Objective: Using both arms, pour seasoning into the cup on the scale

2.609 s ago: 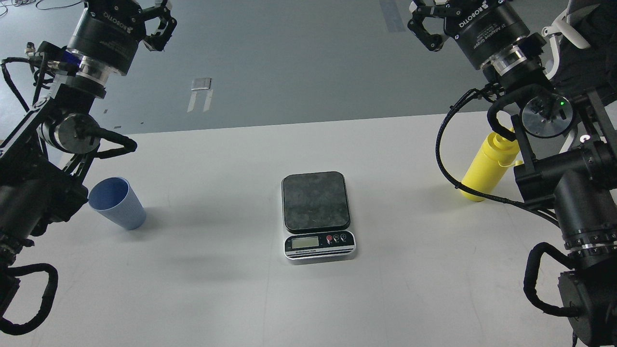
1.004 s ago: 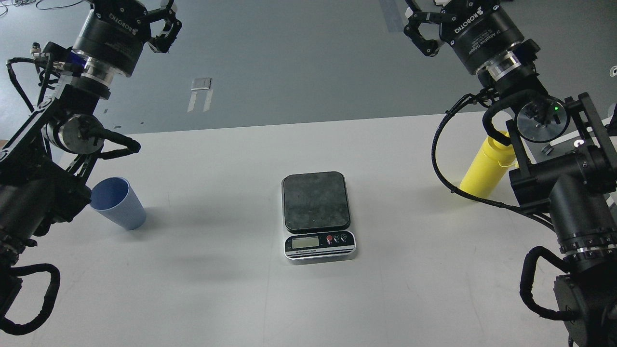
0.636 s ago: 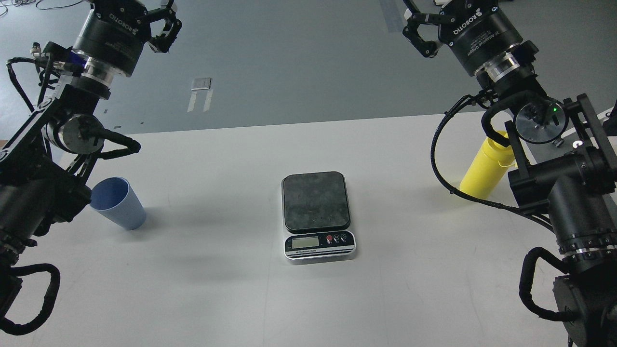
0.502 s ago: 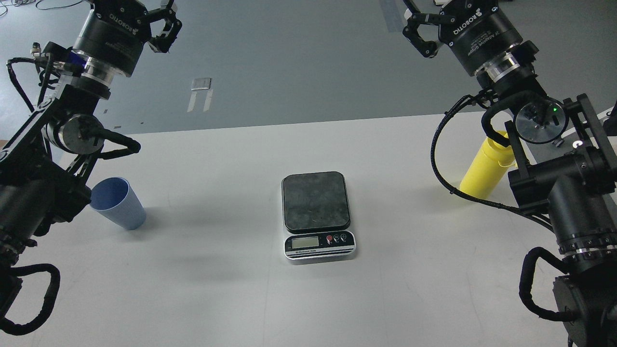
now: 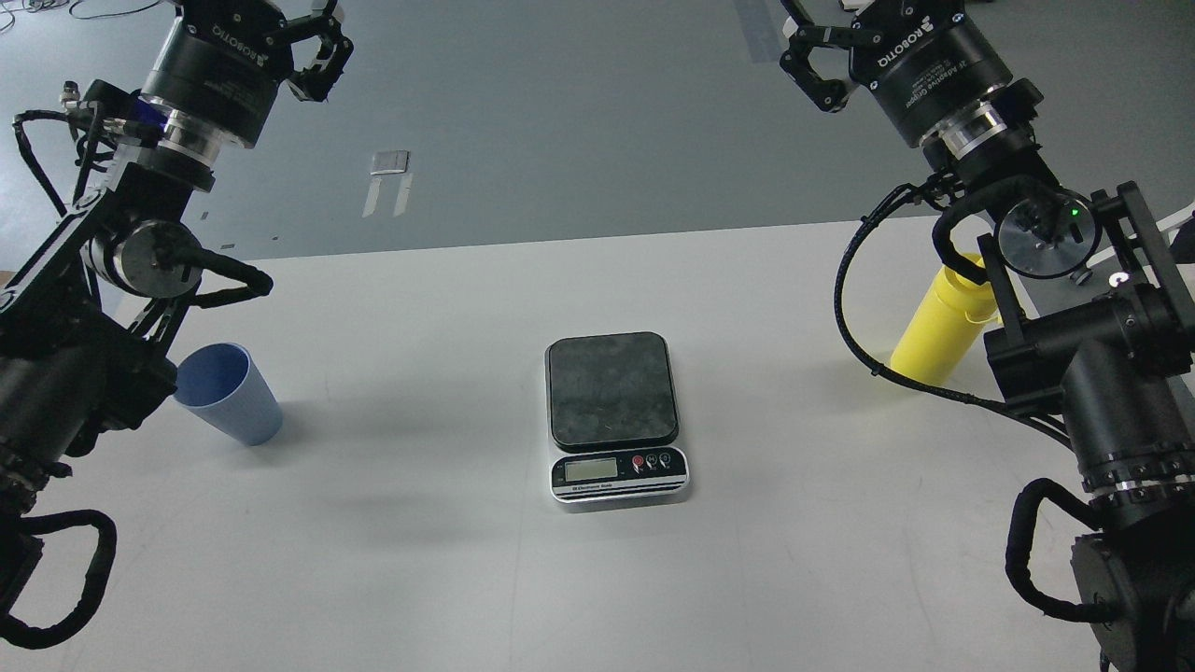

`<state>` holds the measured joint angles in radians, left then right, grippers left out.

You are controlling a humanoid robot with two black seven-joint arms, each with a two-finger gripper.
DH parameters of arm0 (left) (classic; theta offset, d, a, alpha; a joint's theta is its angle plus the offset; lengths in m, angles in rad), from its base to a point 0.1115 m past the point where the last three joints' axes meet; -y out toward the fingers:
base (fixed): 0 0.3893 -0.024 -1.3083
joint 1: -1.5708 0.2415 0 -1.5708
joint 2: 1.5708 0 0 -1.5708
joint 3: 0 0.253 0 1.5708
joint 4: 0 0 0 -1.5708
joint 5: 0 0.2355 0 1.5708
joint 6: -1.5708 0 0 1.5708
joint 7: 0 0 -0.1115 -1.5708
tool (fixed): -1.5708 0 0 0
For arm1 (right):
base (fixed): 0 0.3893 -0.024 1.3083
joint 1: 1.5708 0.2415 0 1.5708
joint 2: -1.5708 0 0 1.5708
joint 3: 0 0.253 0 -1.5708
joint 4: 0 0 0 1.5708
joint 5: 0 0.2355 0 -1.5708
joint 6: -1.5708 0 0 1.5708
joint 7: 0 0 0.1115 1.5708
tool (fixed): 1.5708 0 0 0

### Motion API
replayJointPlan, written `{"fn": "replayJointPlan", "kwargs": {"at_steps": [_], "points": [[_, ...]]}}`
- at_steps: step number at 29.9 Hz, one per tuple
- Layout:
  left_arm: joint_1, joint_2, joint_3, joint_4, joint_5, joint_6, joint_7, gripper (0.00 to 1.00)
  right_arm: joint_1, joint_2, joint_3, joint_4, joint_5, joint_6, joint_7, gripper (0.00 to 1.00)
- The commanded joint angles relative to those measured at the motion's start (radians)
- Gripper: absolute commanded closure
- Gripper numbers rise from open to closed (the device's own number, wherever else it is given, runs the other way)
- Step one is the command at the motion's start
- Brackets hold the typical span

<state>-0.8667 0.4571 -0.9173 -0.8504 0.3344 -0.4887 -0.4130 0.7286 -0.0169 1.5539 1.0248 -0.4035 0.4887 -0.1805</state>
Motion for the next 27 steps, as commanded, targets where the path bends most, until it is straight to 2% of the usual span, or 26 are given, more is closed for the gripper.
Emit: {"fn": "replayJointPlan", "kwargs": {"at_steps": [1, 10, 16, 21, 26, 27], "points": [[0.0, 0.0, 0.0, -0.001, 0.0, 0.0, 0.0, 0.01, 0.0, 0.0, 0.0, 0.0, 0.0, 0.0, 0.0, 0.0], [-0.003, 0.005, 0.011, -0.007, 0.009, 0.0, 0.002, 0.01, 0.0, 0.0, 0.0, 0.0, 0.0, 0.0, 0.001, 0.0], [-0.023, 0.038, 0.074, -0.025, 0.057, 0.0, 0.003, 0.02, 0.0, 0.0, 0.0, 0.0, 0.0, 0.0, 0.0, 0.0], [-0.029, 0.1, 0.084, -0.113, 0.274, 0.0, 0.003, 0.02, 0.0, 0.0, 0.0, 0.0, 0.002, 0.0, 0.001, 0.0], [-0.028, 0.193, 0.084, -0.258, 0.676, 0.015, 0.003, 0.02, 0.0, 0.0, 0.0, 0.001, 0.002, 0.0, 0.0, 0.0], [-0.028, 0.193, 0.084, -0.259, 0.676, 0.015, 0.003, 0.02, 0.0, 0.0, 0.0, 0.001, 0.002, 0.0, 0.0, 0.0]]}}
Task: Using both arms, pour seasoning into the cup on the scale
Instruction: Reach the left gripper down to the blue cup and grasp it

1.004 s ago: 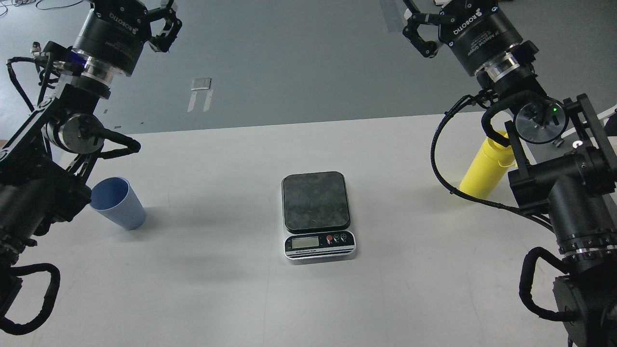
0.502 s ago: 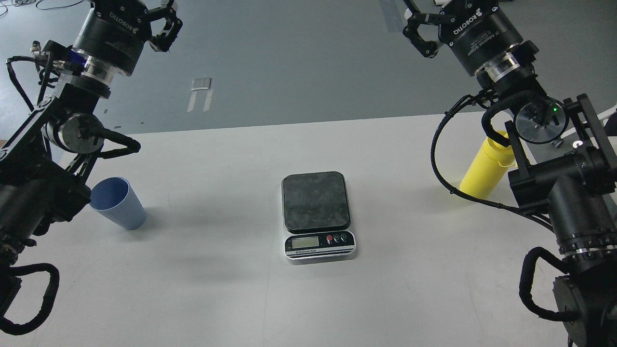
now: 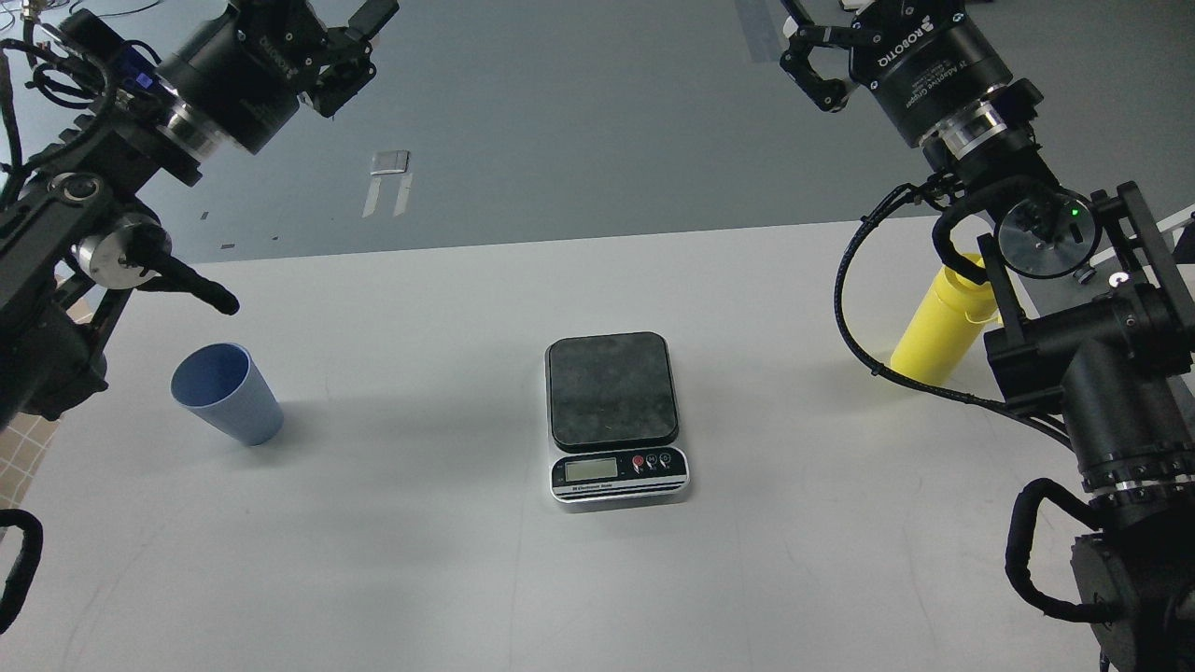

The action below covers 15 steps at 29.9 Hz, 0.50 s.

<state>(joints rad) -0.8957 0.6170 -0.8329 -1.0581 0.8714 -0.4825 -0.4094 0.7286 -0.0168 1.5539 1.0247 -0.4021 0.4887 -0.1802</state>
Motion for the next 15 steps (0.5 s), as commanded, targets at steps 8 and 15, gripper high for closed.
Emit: {"fn": "replayJointPlan", "kwargs": {"at_steps": [8, 15], "points": [[0.017, 0.178, 0.004, -0.169, 0.552, 0.009, -0.002, 0.02, -0.003, 0.0, 0.0, 0.001, 0.0, 0.0, 0.001, 0.0], [0.043, 0.286, 0.05, -0.169, 0.796, 0.082, -0.005, 0.02, -0.008, 0.002, 0.002, 0.005, 0.002, 0.0, -0.001, 0.0]]}}
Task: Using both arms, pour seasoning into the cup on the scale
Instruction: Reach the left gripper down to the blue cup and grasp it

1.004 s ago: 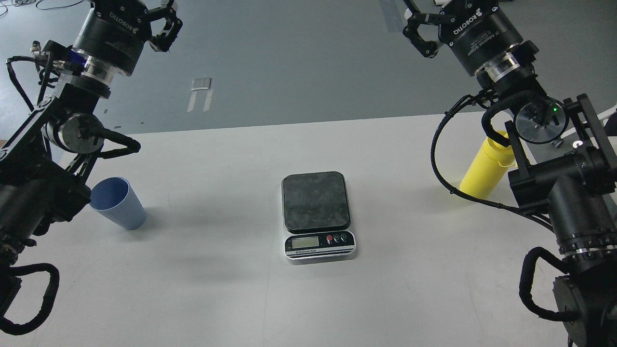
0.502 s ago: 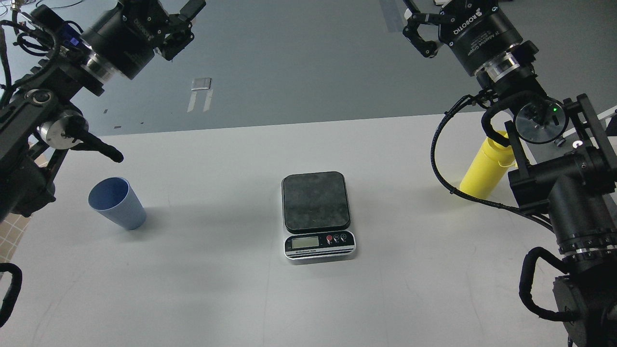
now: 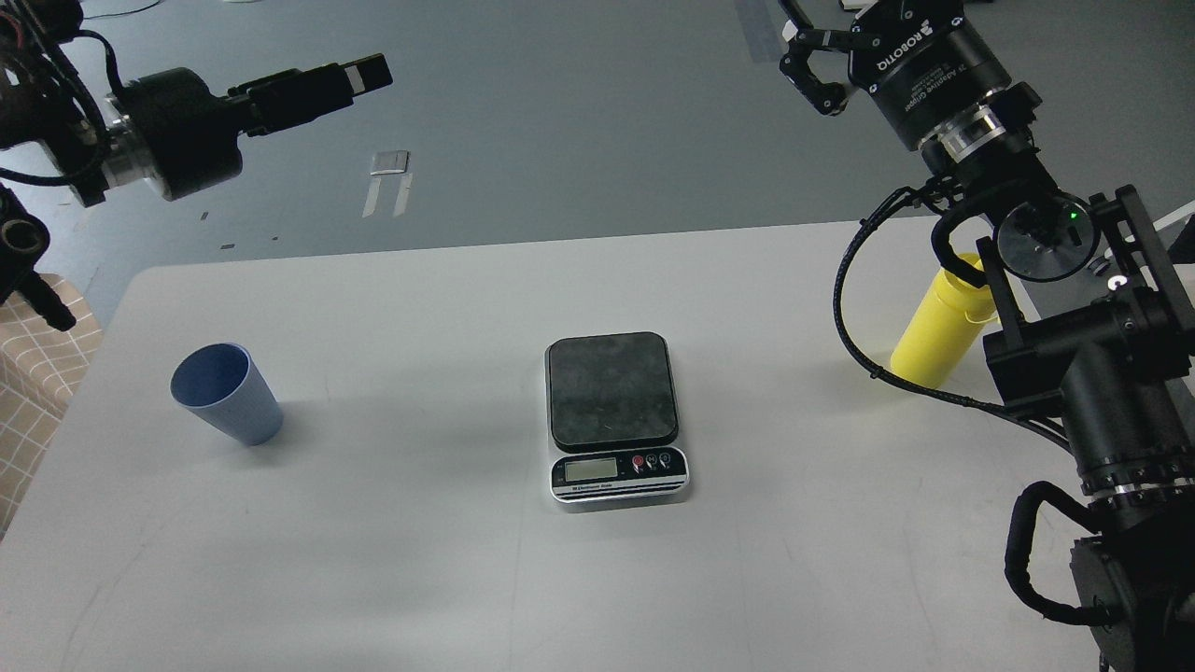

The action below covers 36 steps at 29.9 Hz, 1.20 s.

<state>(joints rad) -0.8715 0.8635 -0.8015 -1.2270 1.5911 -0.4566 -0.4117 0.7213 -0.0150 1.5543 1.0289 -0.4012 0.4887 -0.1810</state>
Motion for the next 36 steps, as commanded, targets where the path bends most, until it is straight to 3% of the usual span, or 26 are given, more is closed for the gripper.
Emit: {"fn": "replayJointPlan", "kwargs": {"at_steps": [1, 10, 15, 26, 36], "points": [[0.025, 0.049, 0.027, 0.0, 0.088, 0.074, -0.002, 0.02, 0.0, 0.0, 0.001, 0.002, 0.001, 0.0, 0.002, 0.0], [0.057, 0.18, 0.26, 0.038, 0.201, 0.225, -0.021, 0.02, -0.013, 0.0, 0.004, 0.003, 0.007, 0.0, 0.0, 0.0], [0.058, 0.236, 0.402, 0.086, 0.208, 0.268, -0.076, 0.02, -0.02, 0.0, 0.004, 0.005, 0.007, 0.0, 0.002, 0.0], [0.081, 0.243, 0.519, 0.207, 0.195, 0.361, -0.077, 0.03, -0.025, 0.0, 0.006, 0.005, 0.007, 0.0, 0.002, 0.0], [0.141, 0.223, 0.522, 0.248, 0.141, 0.368, -0.077, 0.07, -0.026, 0.0, 0.006, 0.002, 0.007, 0.0, 0.002, 0.0]]}}
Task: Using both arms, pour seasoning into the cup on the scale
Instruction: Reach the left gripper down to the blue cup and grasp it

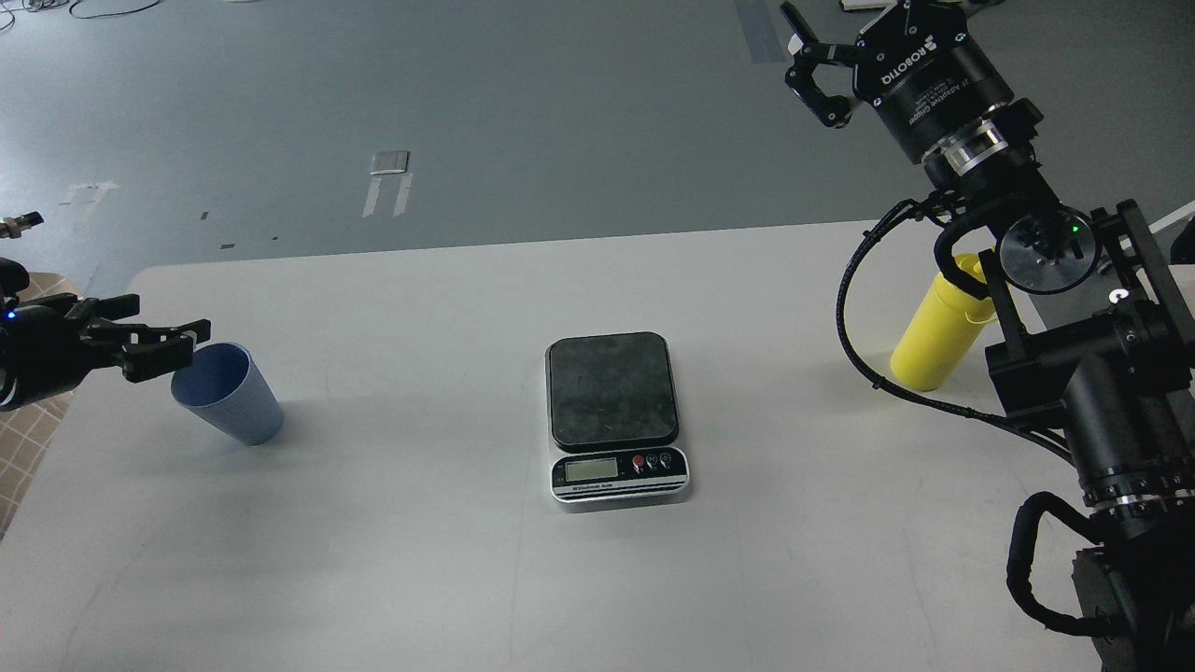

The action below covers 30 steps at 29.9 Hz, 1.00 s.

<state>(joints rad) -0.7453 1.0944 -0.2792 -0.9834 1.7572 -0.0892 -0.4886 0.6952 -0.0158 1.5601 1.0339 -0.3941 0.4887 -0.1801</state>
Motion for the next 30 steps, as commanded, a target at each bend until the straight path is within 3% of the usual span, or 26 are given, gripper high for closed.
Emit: {"fn": "replayJointPlan", "kwargs": {"at_steps": [1, 14, 22, 26, 30], "points": [[0.02, -0.011, 0.0, 0.005, -0.027, 0.0, 0.0, 0.07, 0.0, 0.0, 0.0, -0.003, 0.0, 0.0, 0.001, 0.0], [0.05, -0.068, 0.0, 0.058, -0.042, 0.0, 0.0, 0.14, 0.0, -0.001, 0.0, -0.003, 0.0, 0.0, 0.001, 0.0], [0.057, -0.097, 0.0, 0.109, -0.047, 0.0, 0.0, 0.29, 0.0, -0.003, 0.0, -0.003, 0.0, 0.0, 0.001, 0.0], [0.055, -0.125, 0.0, 0.152, -0.082, 0.0, 0.0, 0.42, 0.0, -0.001, 0.0, -0.003, 0.0, 0.0, 0.001, 0.0], [0.057, -0.131, 0.003, 0.178, -0.116, -0.003, 0.0, 0.47, 0.0, -0.001, 0.002, -0.003, 0.0, 0.0, 0.001, 0.0]]}}
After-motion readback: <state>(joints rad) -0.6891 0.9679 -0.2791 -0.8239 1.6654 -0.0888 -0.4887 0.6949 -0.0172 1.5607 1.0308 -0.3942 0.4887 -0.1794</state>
